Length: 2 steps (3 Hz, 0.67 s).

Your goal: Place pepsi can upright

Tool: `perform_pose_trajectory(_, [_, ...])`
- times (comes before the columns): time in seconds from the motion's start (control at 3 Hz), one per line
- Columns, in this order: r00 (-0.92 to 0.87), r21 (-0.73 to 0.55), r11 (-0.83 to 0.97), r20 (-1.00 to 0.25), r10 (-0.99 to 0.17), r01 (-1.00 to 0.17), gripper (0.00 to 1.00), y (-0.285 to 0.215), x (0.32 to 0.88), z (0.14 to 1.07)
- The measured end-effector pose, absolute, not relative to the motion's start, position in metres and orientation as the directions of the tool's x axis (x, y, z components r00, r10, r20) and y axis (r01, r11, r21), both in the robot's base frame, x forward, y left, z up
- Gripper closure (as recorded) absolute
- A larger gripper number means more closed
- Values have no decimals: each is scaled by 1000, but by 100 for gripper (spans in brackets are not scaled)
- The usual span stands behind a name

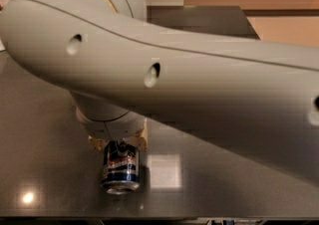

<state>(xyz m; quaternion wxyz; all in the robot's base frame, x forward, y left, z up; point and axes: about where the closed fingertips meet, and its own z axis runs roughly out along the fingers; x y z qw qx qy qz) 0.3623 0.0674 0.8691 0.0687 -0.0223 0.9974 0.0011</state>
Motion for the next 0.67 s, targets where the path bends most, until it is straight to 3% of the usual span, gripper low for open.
perform_pose_trajectory(0.67, [-905,30,967,-361,-225,-253,100,68,376,907])
